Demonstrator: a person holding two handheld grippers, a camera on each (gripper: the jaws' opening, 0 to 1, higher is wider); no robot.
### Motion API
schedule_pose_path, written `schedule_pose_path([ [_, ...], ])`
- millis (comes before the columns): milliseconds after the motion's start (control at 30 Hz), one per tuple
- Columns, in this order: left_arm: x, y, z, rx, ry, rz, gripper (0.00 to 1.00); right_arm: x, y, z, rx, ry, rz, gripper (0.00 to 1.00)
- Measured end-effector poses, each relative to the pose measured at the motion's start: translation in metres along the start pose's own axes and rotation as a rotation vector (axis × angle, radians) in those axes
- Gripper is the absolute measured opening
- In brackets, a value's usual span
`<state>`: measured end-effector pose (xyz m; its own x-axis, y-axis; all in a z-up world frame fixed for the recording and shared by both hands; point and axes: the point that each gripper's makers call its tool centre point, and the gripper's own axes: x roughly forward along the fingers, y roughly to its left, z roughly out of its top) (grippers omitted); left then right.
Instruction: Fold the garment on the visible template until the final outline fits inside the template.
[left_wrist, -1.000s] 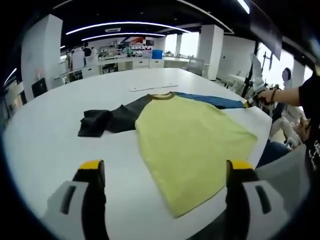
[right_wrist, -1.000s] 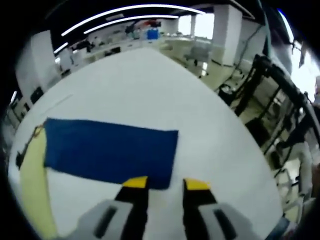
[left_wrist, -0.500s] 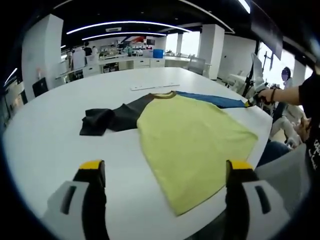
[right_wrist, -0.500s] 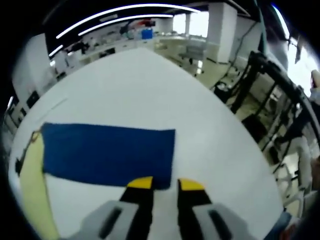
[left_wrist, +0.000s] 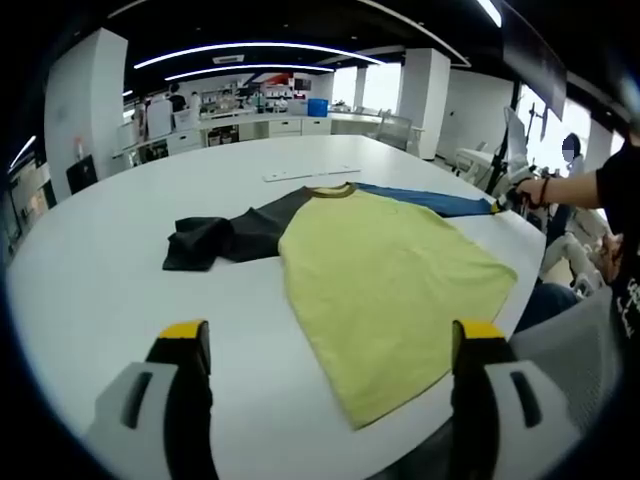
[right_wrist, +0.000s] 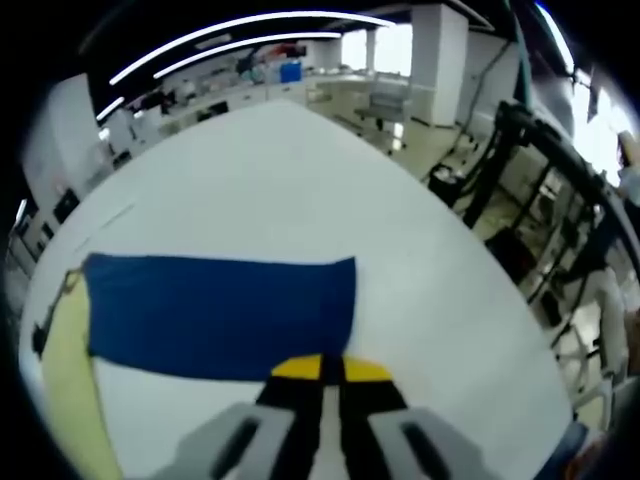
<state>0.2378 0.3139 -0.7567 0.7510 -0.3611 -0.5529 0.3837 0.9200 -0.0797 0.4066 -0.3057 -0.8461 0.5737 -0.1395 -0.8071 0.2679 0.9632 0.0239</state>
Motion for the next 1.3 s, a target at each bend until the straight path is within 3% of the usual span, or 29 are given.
schedule_pose_path([
  [533, -0.002, -0.001, 0.007, -0.012, -0.038, -0.001, 0.99, -0.016, 0.01, 0.014, -0.009, -0.025, 0.027, 0.0],
  [700, -0.003, 0.0, 0.007, -0.006, -0.041, -0.004, 0.99, -0.031, 0.026, 0.019, -0.008, -0.045, 0.058, 0.0],
  [1300, -0.011, 0.004, 0.008, -0.017, -0.073, 0.003, 0.99, -0.048, 0.08, 0.053, -0.098, -0.094, 0.176, 0.0],
])
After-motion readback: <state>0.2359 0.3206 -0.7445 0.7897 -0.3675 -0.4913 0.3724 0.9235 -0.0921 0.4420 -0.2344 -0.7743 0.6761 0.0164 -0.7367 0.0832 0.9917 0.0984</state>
